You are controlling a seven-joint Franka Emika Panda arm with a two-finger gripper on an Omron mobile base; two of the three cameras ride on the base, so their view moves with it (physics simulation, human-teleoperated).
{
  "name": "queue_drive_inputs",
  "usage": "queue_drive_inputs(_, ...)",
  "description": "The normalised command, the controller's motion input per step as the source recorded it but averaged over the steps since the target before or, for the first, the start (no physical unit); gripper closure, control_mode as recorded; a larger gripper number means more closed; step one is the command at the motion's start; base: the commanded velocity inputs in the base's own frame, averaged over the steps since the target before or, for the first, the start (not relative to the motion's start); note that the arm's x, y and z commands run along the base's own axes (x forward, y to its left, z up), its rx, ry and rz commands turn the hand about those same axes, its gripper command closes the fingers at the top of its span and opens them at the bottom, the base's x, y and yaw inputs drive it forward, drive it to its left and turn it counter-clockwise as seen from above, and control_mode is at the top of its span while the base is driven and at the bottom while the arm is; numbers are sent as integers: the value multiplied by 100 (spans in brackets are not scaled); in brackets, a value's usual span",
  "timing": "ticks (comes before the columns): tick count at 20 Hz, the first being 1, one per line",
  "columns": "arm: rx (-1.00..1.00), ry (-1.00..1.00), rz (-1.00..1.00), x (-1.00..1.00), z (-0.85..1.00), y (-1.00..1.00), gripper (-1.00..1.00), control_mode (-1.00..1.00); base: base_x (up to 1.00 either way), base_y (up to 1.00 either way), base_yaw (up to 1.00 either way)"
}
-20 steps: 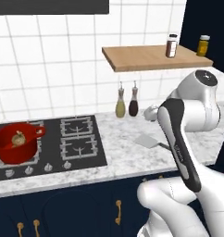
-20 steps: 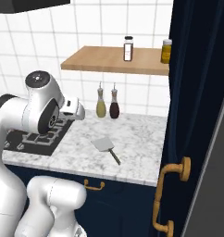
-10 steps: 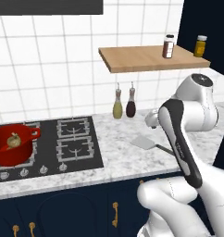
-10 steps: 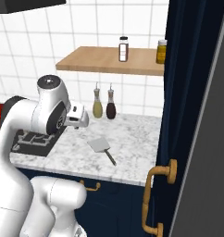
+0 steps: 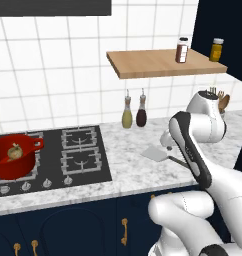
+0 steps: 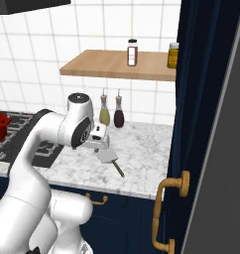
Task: Put the potato and onion in the pot. Retrieve the spatula and lightly stir the vegetables in the pot.
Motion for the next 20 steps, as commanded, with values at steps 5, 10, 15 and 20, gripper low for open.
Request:
queue_drive_inputs(5,0,18,1,54,-48,-36,-100,-100,0,0,0)
queue_drive_inputs(10,0,29,6,84,-41,-39,-100,-100,0,0,0)
queue_drive_inputs(15,0,18,7,29,-24,-23,-100,-100,0,0,0)
queue_drive_inputs(20,0,12,8,3,-36,-33,-100,-100,0,0,0)
